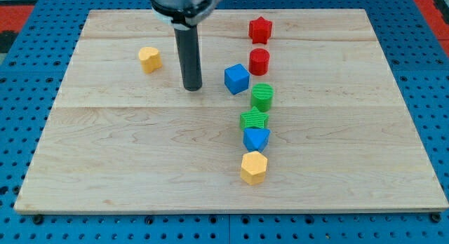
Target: Move the blue cube inbetween red circle and the green circle
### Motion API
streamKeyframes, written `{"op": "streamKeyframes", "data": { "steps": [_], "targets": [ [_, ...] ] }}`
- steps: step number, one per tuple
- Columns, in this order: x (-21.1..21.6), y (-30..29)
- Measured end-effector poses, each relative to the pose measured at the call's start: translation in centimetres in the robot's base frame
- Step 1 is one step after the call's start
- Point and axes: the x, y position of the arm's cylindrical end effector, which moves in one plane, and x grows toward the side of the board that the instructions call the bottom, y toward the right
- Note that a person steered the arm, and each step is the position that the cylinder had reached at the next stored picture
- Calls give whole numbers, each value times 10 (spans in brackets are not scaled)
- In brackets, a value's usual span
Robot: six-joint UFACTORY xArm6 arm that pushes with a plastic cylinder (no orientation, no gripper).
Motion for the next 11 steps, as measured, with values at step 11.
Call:
{"op": "streamKeyframes", "data": {
  "steps": [11],
  "targets": [
    [-10, 63]
  ]
}}
